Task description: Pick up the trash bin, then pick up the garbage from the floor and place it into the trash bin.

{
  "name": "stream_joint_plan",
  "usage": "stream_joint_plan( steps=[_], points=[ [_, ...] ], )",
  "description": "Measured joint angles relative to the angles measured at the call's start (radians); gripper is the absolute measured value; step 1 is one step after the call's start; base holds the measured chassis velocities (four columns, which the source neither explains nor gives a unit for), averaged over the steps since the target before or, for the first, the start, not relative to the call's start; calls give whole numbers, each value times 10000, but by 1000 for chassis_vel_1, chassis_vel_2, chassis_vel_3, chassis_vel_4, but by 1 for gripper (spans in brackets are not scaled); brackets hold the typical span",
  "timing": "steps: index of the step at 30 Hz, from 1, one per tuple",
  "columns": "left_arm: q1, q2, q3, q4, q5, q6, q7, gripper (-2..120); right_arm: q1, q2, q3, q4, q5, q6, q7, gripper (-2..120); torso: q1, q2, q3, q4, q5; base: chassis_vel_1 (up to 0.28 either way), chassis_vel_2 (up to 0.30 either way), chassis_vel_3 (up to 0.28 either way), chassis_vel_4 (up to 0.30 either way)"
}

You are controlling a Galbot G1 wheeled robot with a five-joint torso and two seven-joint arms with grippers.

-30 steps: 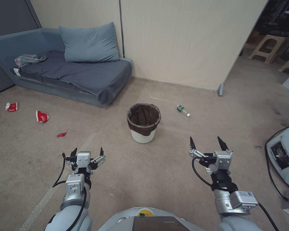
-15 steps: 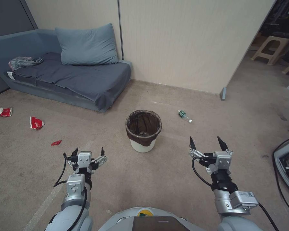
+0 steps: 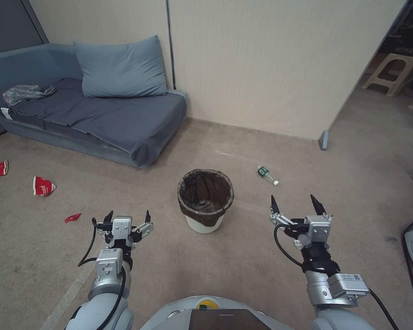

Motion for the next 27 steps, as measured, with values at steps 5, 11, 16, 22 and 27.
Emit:
stream_joint_plan(
  steps=[5, 11, 16, 22, 27],
  points=[
    [-14, -5, 22, 0, 13, -12, 5, 100, 2, 0, 0, 0, -10, 30, -23, 100, 0, 0, 0, 2, 0, -116, 131, 119, -138],
    [-17, -26, 68, 0, 74, -62, 9, 100, 2, 0, -14, 0, -51, 150, -23, 100, 0, 0, 0, 1, 0, -115, 116, 116, -121],
    [-17, -30, 76, 0, 84, -66, 13, 100, 15, 0, -79, 0, -58, 182, -10, 100, 1, 0, 1, 0, 0, -57, 82, 56, -58],
    [-25, -31, 100, 0, 81, -131, 53, 100, 27, 0, -103, 0, -187, 598, -34, 100, 0, 0, 0, 1, 0, 0, 0, 0, 0],
    [-139, 29, 109, 0, 8, -264, 403, 100, 39, 0, -13, -92, -692, 1240, -401, 100, -1, 0, 0, 1, 0, 0, 0, 0, 0]
  ],
)
